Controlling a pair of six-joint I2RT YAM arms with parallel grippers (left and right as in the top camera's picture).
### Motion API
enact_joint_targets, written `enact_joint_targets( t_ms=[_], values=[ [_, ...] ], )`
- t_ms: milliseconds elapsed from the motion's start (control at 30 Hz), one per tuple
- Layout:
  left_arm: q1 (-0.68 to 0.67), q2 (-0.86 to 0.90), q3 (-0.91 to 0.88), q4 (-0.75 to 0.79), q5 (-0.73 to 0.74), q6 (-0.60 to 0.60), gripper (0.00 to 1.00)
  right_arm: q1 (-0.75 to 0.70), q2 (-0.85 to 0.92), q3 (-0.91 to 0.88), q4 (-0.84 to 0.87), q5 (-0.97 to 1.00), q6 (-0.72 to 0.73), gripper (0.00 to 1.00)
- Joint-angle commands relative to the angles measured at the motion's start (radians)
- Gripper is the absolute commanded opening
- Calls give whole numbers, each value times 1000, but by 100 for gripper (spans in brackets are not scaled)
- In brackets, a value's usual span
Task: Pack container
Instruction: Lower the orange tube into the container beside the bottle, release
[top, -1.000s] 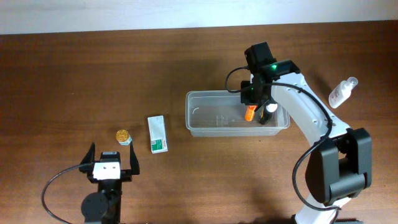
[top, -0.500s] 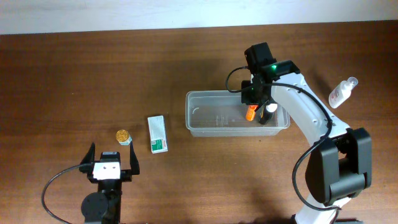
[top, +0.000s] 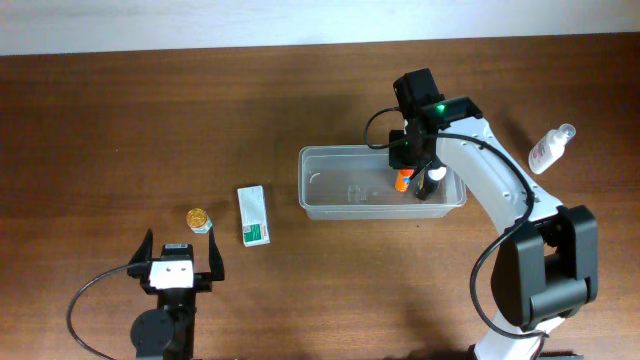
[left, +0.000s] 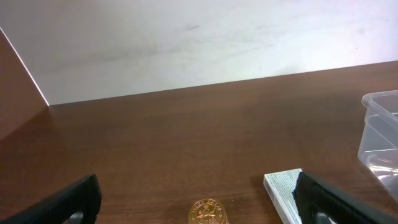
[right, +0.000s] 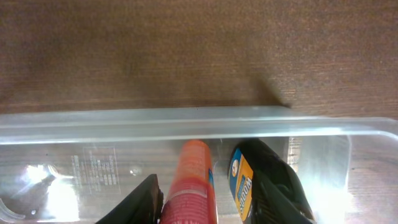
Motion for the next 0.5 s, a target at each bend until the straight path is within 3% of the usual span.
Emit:
enact_joint_targets(
  t_ms=[0,467],
  values=[
    [4,-8,-3,-2,11,13,99,1,-29,13,-10,19,1,40],
    [4,-8,-3,-2,11,13,99,-68,-167,257,-84,24,-74,50]
  ],
)
